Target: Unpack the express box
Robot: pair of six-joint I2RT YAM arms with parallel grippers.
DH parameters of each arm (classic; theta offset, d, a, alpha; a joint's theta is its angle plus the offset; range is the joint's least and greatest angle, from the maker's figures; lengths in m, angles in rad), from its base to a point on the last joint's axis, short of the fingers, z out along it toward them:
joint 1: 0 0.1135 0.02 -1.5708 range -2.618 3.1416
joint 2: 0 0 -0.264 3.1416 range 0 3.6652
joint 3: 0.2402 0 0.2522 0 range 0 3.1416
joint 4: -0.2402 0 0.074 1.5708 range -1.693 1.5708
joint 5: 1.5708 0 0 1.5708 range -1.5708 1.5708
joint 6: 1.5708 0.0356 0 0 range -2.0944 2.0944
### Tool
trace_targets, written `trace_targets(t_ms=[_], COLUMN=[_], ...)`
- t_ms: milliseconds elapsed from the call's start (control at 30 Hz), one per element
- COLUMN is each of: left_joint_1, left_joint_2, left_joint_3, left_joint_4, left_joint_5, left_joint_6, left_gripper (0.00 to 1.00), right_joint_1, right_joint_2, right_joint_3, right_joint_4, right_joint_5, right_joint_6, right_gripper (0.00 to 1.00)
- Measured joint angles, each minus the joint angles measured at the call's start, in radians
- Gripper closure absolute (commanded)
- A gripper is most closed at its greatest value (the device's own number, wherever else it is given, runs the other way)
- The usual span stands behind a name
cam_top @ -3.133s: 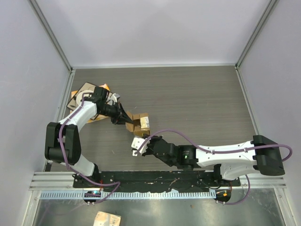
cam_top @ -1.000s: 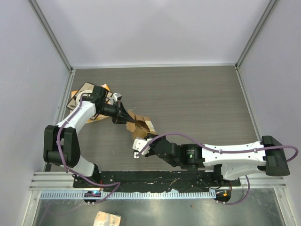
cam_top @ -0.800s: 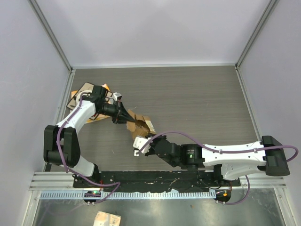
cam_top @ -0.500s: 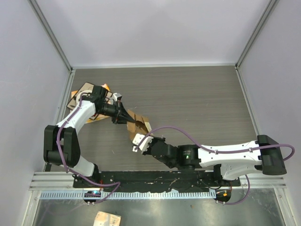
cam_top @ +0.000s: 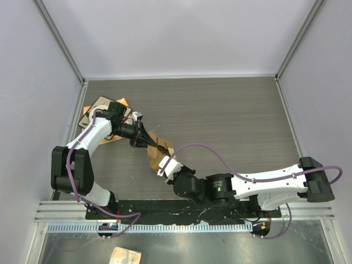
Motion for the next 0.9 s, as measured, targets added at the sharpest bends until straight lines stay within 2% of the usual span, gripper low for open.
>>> trace_targets(t_ms=[200, 367, 500, 667, 767, 800, 900], left_joint_1=[0.021, 0.105, 0.127, 0.123, 0.117, 0.114, 0.095], left_joint_2=[0.000, 0.000, 0.000, 0.000, 0.001, 0.004, 0.013], left_joint_3=[0.000, 0.059, 0.082, 0.082, 0.093, 0.105, 0.138], left_joint_4=[-0.009, 0.001, 0.015, 0.002, -0.035, -0.050, -0.080], left_joint_5=[-0.002, -0.001, 0.005, 0.006, 0.005, 0.005, 0.011], left_joint_6=[0.003, 0.006, 0.014, 0.045, 0.091, 0.112, 0.182], left_gripper=[1.00, 1.00, 1.00, 1.00, 1.00, 1.00, 1.00], right_joint_1=[0.021, 0.049, 0.053, 0.043, -0.021, -0.072, -0.276], right_joint_2=[0.002, 0.043, 0.076, 0.076, 0.076, 0.074, 0.044], right_joint_3=[0.050, 0.064, 0.064, 0.104, 0.157, 0.174, 0.177], right_joint_4=[-0.131, -0.359, -0.461, -0.516, -0.514, -0.492, -0.399], right_joint_5=[0.020, 0.002, 0.002, 0.148, 0.236, 0.233, 0.155], right_joint_6=[0.097, 0.159, 0.177, 0.186, 0.216, 0.227, 0.256], right_gripper=[0.99, 0.99, 0.99, 0.96, 0.90, 0.86, 0.83])
